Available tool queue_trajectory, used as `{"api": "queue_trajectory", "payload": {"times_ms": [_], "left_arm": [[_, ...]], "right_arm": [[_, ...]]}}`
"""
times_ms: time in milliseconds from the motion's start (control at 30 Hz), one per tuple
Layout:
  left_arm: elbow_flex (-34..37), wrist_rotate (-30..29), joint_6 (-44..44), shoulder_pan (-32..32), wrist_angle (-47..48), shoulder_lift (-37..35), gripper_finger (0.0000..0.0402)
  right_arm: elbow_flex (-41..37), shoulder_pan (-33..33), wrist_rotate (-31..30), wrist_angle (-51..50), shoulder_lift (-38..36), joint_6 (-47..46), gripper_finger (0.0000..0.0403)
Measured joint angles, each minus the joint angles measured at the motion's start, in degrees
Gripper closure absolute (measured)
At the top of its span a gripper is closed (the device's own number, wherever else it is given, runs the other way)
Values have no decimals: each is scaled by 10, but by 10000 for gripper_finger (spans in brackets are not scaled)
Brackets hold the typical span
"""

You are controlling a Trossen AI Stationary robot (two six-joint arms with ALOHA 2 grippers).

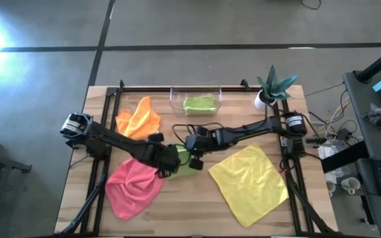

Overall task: Fold microfiber towels
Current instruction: Fold the green microfiber towel on the table

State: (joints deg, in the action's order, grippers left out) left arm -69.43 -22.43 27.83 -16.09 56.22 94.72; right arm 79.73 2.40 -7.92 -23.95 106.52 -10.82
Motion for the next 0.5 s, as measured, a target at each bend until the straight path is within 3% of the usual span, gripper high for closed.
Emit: {"api": "queue_trajectory", "payload": {"times_ms": [133,500], "left_arm": [[9,0,-15,20,-2,0,401],[22,9,-16,37,2,0,394]], "right_arm": [[5,-6,-31,8,12,19,394],[5,-14,-33,46,13,45,394]]}}
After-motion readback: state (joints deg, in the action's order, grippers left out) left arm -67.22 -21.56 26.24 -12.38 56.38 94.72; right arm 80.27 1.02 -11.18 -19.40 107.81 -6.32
